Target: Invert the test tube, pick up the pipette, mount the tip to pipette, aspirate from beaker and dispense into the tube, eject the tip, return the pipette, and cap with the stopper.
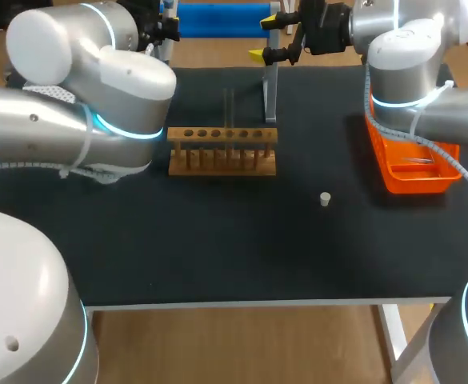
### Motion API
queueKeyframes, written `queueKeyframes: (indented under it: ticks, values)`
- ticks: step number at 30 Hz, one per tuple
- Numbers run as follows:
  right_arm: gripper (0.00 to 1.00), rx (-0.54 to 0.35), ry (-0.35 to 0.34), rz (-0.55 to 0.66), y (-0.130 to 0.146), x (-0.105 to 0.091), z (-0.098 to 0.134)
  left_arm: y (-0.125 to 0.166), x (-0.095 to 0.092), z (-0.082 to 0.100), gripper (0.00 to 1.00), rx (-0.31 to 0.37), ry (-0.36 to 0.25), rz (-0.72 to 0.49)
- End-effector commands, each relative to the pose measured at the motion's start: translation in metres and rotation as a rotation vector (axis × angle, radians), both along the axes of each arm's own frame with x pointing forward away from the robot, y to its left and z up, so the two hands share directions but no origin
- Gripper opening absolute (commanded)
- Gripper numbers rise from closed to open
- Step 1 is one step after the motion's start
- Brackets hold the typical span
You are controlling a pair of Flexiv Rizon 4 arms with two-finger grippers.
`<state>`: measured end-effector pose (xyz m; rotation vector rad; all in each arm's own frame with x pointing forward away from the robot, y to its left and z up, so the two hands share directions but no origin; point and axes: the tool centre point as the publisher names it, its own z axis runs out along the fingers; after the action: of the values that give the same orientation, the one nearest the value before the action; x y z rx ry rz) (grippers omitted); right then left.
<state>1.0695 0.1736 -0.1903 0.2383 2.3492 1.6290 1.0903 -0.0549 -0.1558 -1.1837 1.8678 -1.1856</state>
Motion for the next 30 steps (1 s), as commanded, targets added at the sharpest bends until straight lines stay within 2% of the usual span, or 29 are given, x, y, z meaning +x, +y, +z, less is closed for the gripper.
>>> queueKeyframes:
  ticks: [1, 13, 30]
  values:
    - [1.0, -0.004, 0.003, 0.003, -0.001, 0.0, 0.001, -0.003, 0.013, 0.0, 0.0, 0.028, 0.049, 0.037]
    - [1.0, -0.004, 0.003, 0.003, -0.001, 0.0, 0.001, -0.004, 0.04, -0.012, 0.0, 0.051, 0.108, 0.09]
    - [1.0, -0.004, 0.003, 0.003, -0.001, 0.0, 0.001, 0.0, 0.056, -0.017, 0.0, 0.076, 0.168, 0.152]
